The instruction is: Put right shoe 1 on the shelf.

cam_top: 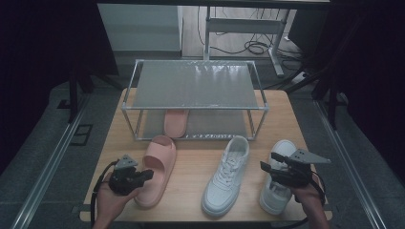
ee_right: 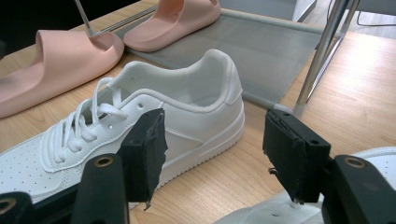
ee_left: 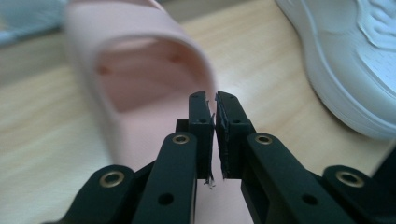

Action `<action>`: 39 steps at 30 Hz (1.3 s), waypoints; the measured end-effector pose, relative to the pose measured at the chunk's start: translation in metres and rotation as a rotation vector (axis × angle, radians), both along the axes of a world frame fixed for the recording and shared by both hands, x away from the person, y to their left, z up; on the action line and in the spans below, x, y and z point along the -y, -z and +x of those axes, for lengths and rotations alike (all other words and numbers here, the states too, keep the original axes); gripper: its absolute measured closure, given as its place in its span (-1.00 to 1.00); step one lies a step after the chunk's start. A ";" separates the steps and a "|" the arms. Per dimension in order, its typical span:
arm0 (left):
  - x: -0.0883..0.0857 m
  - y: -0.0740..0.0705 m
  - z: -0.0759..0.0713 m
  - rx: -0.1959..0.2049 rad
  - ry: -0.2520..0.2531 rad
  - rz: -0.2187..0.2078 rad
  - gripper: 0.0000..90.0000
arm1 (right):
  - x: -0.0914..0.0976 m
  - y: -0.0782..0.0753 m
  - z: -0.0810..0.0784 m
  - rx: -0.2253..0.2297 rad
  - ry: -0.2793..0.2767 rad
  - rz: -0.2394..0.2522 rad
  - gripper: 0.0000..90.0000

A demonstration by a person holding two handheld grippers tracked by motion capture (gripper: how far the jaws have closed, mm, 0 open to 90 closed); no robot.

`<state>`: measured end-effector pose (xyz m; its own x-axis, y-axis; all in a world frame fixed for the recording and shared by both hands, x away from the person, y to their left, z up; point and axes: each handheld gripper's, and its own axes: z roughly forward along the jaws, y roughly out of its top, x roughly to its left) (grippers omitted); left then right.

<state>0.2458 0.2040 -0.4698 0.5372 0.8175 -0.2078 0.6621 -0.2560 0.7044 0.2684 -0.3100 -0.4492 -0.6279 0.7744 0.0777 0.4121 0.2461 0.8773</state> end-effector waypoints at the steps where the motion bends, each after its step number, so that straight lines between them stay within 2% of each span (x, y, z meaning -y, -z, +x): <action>1: -0.005 0.000 0.005 0.002 -0.018 -0.003 0.91 | 0.000 0.000 0.000 0.000 -0.001 -0.001 -0.12; 6: -0.025 0.009 0.029 -0.016 -0.091 0.003 0.97 | 0.000 0.001 0.000 -0.003 -0.002 -0.003 -0.12; 7: -0.029 0.013 0.035 -0.023 -0.108 0.016 0.98 | 0.000 0.001 0.000 -0.002 -0.001 -0.002 -0.12; 10: -0.034 0.017 0.045 -0.034 -0.128 0.017 0.99 | 0.000 0.001 0.000 -0.003 0.001 -0.001 -0.12; 15: -0.036 0.023 0.063 -0.042 -0.142 0.046 0.99 | 0.000 0.001 0.001 -0.005 0.000 -0.002 -0.12; 21: -0.034 0.030 0.085 -0.052 -0.143 0.061 0.99 | -0.001 0.002 0.001 -0.008 -0.003 -0.006 -0.12; 27: -0.027 0.035 0.098 -0.059 -0.124 0.062 0.99 | 0.000 0.002 0.002 -0.008 -0.001 -0.005 -0.12; 39: -0.023 0.039 0.106 -0.064 -0.083 0.068 1.00 | -0.001 0.003 0.002 -0.009 -0.003 -0.005 -0.12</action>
